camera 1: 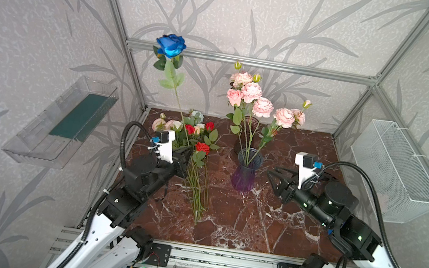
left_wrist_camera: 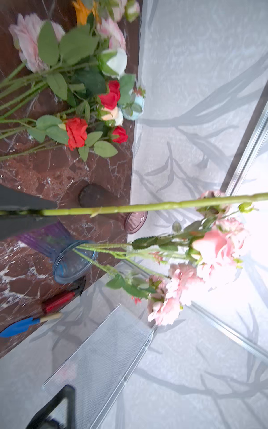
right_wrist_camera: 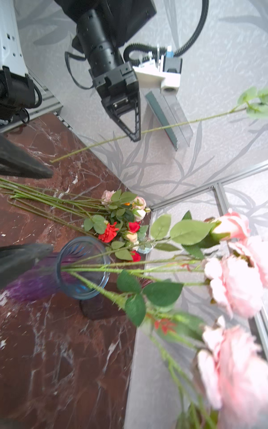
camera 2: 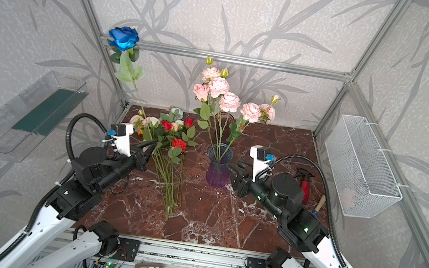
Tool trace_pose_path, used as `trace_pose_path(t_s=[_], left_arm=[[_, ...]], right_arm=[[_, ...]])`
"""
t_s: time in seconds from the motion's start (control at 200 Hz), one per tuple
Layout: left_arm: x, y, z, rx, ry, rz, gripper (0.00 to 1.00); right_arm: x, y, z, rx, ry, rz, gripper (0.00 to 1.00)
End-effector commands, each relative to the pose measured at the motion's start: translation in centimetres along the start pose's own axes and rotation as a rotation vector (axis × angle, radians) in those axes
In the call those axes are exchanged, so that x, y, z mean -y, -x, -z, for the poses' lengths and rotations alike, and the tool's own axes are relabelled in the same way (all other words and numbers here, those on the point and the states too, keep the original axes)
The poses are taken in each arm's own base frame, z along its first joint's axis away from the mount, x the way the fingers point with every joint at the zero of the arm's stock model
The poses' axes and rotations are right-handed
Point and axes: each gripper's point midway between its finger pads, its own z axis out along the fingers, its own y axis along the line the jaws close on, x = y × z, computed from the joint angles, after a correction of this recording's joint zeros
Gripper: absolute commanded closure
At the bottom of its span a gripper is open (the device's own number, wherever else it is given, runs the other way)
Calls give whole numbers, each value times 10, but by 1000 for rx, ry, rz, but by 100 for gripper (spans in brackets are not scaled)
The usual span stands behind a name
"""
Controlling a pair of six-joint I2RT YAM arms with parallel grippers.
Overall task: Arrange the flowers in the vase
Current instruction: 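Lift the blue rose upright with the left gripper while the right gripper reaches toward it, then grasp the blue rose stem with the right gripper above the vase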
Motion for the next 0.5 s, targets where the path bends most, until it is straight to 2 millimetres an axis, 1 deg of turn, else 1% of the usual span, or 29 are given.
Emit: trace_pose_path(t_s=[0.0,0.055,0.115,0.195,0.265,0.39,0.495], left_arm=[[46,5,-1,-17,-146,-114,100],[66,-3,-3,-49,-188,-184,100],[84,-9,-6,-81,-235,-224,100],[104,-12,-8,-98,-295,-245,100],[118,-14,-10,-99,-337,-254,100],[130,-22,-16,-121,-363,-274,100],[131,-25,-19,-127,-363,-282,100]], right_arm=[[-40,30,-4,52,140,63,52],[-49,35,-11,52,161,78,51],[-60,41,-17,58,195,83,50],[-71,49,-23,67,232,73,49],[-74,55,-26,87,245,60,48],[-71,63,-33,116,216,55,46],[-73,67,-39,122,215,56,45]])
